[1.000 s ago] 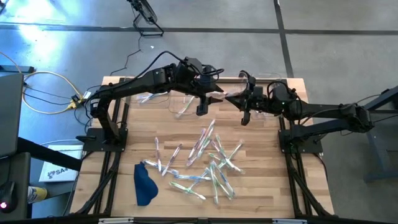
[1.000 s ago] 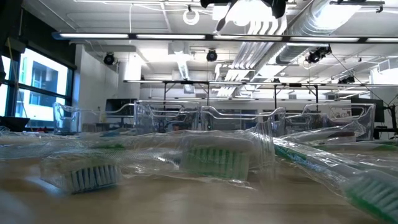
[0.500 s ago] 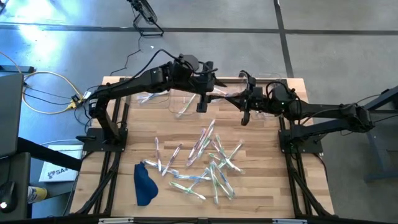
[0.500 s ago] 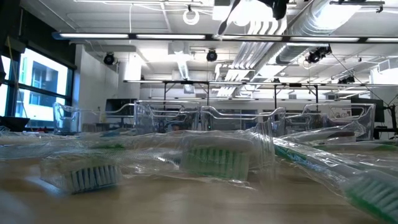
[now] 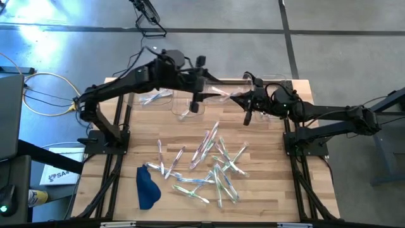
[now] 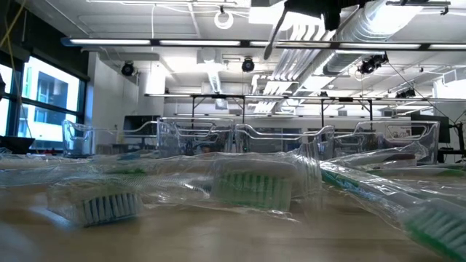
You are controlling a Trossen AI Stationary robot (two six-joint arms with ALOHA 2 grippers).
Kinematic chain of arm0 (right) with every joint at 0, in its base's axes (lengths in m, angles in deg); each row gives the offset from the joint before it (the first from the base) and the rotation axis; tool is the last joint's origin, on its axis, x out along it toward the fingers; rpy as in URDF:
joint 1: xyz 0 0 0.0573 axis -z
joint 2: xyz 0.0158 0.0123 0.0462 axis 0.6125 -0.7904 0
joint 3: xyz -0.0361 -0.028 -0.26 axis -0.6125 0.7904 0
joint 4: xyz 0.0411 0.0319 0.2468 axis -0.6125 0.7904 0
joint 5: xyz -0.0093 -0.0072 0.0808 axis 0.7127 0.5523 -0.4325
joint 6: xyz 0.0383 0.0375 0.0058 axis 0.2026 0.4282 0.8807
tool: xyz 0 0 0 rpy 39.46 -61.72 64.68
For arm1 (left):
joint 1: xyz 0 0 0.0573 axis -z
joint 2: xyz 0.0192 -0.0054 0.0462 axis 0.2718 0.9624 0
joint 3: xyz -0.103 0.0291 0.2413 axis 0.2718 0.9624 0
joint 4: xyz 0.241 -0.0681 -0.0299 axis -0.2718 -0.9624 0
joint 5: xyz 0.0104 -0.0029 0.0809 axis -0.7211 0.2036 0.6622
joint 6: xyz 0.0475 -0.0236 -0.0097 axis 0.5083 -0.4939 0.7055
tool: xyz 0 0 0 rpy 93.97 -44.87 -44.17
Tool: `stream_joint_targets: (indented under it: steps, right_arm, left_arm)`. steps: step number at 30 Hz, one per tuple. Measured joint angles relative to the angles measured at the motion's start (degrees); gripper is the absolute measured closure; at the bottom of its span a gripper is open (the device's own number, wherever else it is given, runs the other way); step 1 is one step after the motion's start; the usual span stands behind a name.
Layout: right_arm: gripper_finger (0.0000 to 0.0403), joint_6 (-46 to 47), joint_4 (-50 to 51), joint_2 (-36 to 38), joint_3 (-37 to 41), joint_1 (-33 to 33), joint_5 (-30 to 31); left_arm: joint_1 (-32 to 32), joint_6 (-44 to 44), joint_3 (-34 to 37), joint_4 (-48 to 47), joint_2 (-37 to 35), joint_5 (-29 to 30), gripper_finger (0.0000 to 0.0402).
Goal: Pick & Place Toothbrushes
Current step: Put the orange toothbrush into the middle right transparent bin
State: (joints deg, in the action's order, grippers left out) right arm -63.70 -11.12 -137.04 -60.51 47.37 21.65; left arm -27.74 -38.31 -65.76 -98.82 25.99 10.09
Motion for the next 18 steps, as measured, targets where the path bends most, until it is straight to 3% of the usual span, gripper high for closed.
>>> stream_joint_targets:
  steps: [7,18]
  right_arm:
    - [0.0387,0.5,1.5,0.0,0.0,1.7,-0.2]
    - [0.0387,1.9,4.7,0.0,0.0,3.8,-0.5]
  left_arm:
    - [0.5,-0.7,8.5,3.8,-4.2,2.1,0.0217]
    - [2.0,-5.5,34.6,28.0,-16.2,5.4,0.0217]
